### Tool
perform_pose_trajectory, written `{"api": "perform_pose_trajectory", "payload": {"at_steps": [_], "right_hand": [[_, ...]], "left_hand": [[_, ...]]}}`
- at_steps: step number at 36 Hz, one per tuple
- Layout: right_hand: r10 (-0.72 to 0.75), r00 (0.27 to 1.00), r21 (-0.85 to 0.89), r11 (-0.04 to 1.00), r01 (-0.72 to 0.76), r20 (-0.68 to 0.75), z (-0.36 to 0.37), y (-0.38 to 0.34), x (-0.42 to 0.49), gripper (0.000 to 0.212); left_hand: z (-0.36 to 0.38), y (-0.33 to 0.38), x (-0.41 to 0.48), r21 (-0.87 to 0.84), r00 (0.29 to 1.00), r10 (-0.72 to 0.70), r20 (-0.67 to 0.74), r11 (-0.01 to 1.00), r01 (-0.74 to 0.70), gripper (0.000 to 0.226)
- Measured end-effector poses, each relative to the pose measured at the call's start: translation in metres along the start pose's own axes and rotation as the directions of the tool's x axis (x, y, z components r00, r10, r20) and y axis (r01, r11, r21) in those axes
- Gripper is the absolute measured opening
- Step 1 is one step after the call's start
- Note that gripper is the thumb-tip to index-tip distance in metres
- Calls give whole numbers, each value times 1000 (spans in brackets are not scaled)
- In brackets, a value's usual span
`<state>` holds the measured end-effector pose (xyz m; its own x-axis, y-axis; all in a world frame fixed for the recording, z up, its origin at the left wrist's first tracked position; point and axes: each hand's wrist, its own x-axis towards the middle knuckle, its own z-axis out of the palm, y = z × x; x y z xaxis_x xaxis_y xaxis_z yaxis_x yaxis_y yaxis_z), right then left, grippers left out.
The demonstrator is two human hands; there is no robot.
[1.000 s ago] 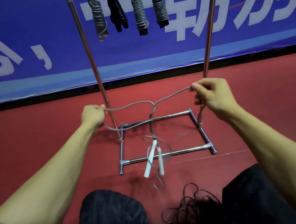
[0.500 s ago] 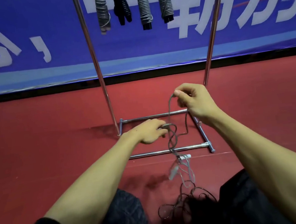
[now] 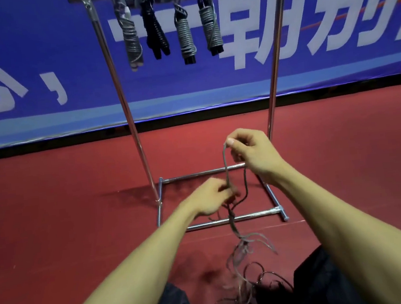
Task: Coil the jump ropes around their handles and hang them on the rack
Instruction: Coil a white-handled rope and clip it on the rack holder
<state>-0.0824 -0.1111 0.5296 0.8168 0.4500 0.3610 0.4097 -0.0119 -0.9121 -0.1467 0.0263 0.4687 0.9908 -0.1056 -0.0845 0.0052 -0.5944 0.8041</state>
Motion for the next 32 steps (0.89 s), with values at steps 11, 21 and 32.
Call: {"api": "perform_pose_trajectory", "payload": {"at_steps": [11, 21, 32], "right_hand": [[8, 992, -57, 998, -16, -129, -30, 7, -2, 31], [126, 910, -533, 838, 115, 395, 3, -6, -12, 56], [-107, 992, -261, 958, 119, 58, -6, -9, -3, 8]], "left_hand": [[3, -47, -26, 442, 991, -126, -42, 887, 132, 38], [-16, 25, -13, 342, 981, 127, -145, 937, -70, 31], [-28, -37, -18, 400, 989, -8, -149, 914, 68, 39]]}}
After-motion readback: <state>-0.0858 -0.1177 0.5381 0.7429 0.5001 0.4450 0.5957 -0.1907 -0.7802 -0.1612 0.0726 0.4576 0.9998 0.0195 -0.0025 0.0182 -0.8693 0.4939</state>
